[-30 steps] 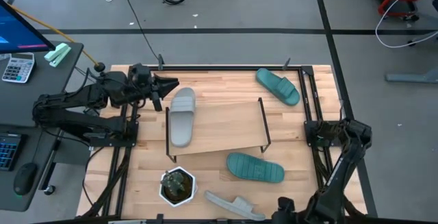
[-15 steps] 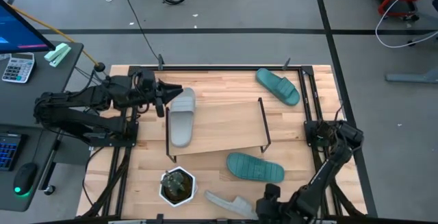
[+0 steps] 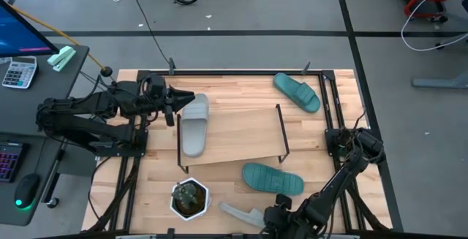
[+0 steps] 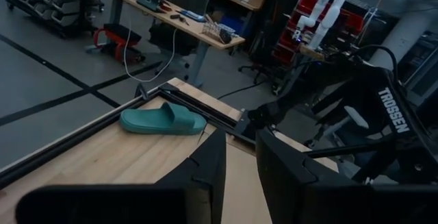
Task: Pick and place slides into the shelf
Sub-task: Put the gray slide on the shelf
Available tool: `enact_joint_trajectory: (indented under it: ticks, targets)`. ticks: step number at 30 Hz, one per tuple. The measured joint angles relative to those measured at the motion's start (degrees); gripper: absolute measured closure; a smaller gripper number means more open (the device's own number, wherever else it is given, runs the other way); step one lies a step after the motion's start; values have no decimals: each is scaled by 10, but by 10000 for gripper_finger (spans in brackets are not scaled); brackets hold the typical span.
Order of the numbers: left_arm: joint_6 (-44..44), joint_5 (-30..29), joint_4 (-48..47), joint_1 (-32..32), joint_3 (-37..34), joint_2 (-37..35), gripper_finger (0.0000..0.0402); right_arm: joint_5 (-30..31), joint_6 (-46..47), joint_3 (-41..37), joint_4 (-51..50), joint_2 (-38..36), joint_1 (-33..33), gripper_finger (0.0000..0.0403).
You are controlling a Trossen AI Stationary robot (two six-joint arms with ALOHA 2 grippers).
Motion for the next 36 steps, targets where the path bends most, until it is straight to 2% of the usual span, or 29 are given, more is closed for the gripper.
enact_joint_trajectory:
  ticks: [4, 5, 15, 22, 31, 36]
  targets:
    - [0, 1, 0, 0, 0, 0, 319, -18, -1, 0, -1, -2, 1, 350]
    - [0, 1, 0, 0, 0, 0, 321, -21, -1, 0, -5, -4, 2, 358]
    - [2, 0, 0, 0, 0, 0, 320, -29, 64, -1, -112, -85, 25, 358]
    - [2, 0, 0, 0, 0, -1, 328, -24, 65, 7, -113, -188, 33, 358]
    - [2, 9, 0, 0, 0, -2, 324, 109, -19, 16, -126, -304, 11, 358]
    - [1, 9, 1, 0, 0, -2, 330, 182, -121, 17, -126, -346, -19, 358]
